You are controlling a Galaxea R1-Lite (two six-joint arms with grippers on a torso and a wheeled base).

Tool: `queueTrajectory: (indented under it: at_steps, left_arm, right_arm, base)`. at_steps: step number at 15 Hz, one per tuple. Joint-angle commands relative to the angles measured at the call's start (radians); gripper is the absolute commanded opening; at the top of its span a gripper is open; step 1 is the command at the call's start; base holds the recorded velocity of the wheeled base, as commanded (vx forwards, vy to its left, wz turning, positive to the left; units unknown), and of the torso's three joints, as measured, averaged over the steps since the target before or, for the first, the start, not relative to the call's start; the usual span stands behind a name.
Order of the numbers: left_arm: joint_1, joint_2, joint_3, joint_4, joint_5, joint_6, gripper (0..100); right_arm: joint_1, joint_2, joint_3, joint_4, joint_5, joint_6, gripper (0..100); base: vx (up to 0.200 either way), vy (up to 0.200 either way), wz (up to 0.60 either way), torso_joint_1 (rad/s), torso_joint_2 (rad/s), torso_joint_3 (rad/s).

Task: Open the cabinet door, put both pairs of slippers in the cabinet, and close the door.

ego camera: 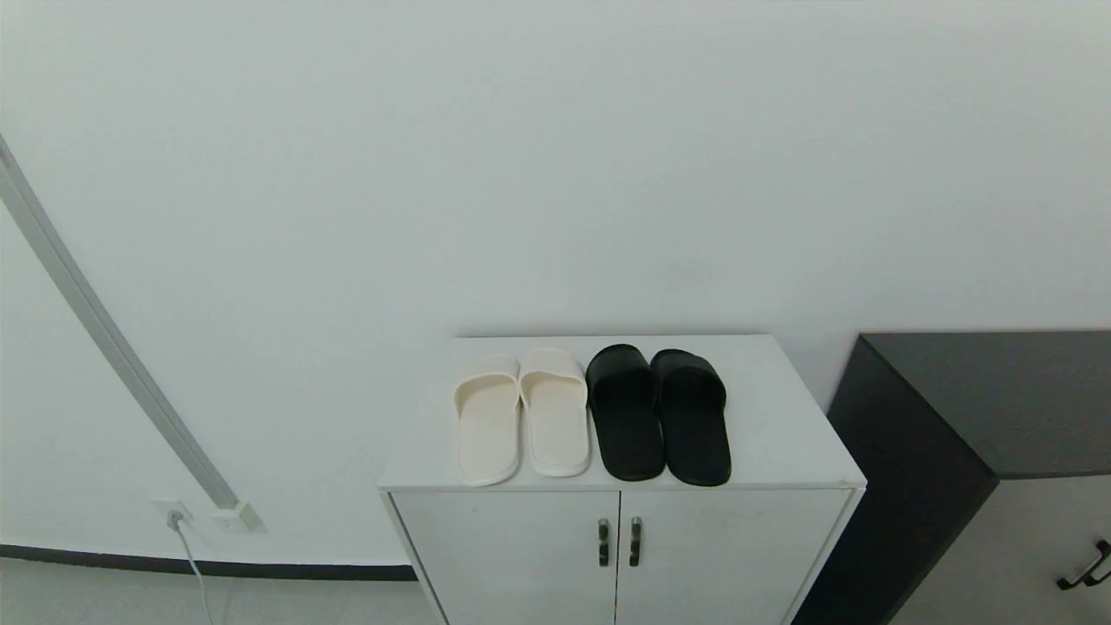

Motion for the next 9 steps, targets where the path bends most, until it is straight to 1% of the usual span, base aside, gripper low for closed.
queueTrajectory:
  at_steps: [1,2,3,4,5,6,7,9]
  left_arm:
    - [0.000,0.001,0.000,0.000,0.000,0.000,0]
    - [0.000,0.001,0.000,0.000,0.000,0.002,0]
    - [0.000,0.001,0.000,0.000,0.000,0.002,0]
    - [0.000,0.001,0.000,0.000,-0.001,0.003,0]
    - [0.000,0.001,0.000,0.000,-0.001,0.003,0]
    - [0.000,0.001,0.000,0.000,-0.001,0.002,0]
    - [0.000,0.001,0.000,0.000,0.000,-0.002,0]
    - [0.000,0.001,0.000,0.000,-0.003,0.003,0]
  right_arm:
    - [0.001,0.000,0.000,-0.003,-0.003,0.013,100]
    - [0.001,0.000,0.000,-0.013,-0.004,0.030,100]
    - [0.004,0.007,-0.075,-0.060,-0.004,0.061,100]
    - [0.022,0.104,-0.236,-0.042,-0.008,0.128,100]
    - [0.034,0.190,-0.278,0.033,-0.006,0.121,100]
    - [0.036,0.214,-0.273,0.087,0.005,0.084,100]
    - [0.039,0.248,-0.236,0.101,0.043,0.050,100]
    - [0.044,0.334,-0.204,0.098,0.112,0.049,100]
  base:
    - [0.000,0.000,0.00,0.000,0.00,0.000]
    - [0.000,0.000,0.00,0.000,0.00,0.000]
    - [0.000,0.000,0.00,0.000,0.00,0.000]
    - [0.000,0.000,0.00,0.000,0.00,0.000]
    - [0.000,0.000,0.00,0.000,0.00,0.000]
    - [0.000,0.000,0.00,0.000,0.00,0.000]
    - [0.000,0.000,0.00,0.000,0.00,0.000]
    - [0.000,0.000,0.00,0.000,0.00,0.000]
